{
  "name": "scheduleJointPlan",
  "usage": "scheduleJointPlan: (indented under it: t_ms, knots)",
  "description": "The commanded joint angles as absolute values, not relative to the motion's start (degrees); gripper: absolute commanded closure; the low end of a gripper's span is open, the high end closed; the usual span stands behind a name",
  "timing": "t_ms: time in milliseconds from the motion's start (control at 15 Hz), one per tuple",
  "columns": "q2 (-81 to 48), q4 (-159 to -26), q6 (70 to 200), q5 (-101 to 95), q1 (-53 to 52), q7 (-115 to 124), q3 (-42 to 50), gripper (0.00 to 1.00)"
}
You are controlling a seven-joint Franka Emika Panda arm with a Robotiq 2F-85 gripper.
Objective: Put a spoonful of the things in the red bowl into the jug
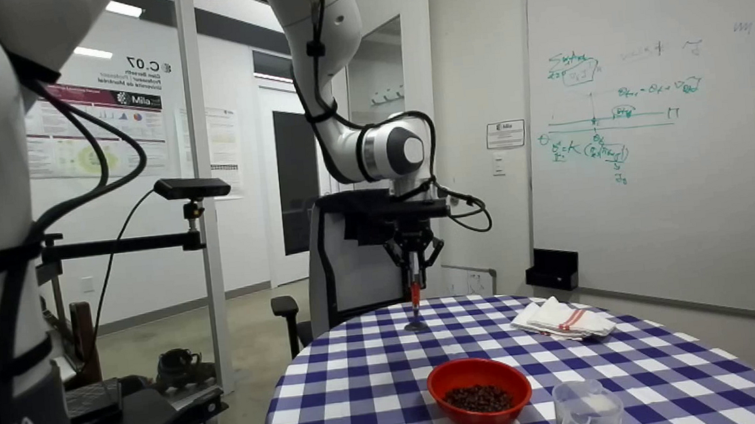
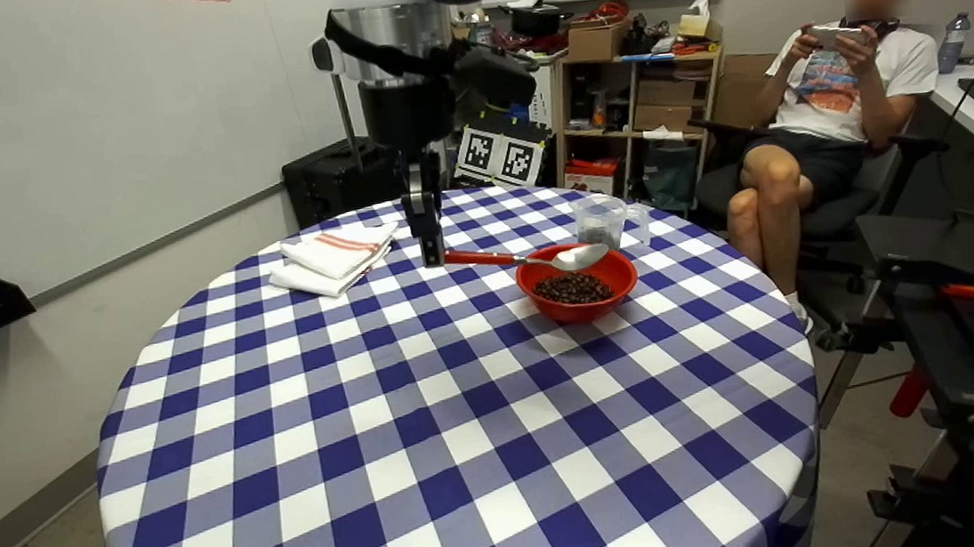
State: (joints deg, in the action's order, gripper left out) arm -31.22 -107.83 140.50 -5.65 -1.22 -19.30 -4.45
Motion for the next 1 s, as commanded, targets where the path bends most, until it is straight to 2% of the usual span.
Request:
scheduleJointPlan:
  t_ms: [0,600,933]
  knots:
    - [-27.1,-111.2,141.6,-4.9,2.3,-26.4,-6.5,0.95]
    - [-25.8,-115.0,145.1,4.8,12.1,-49.1,-11.9,0.95]
    - [-26.5,-116.0,145.5,9.5,14.2,-57.4,-12.0,0.95]
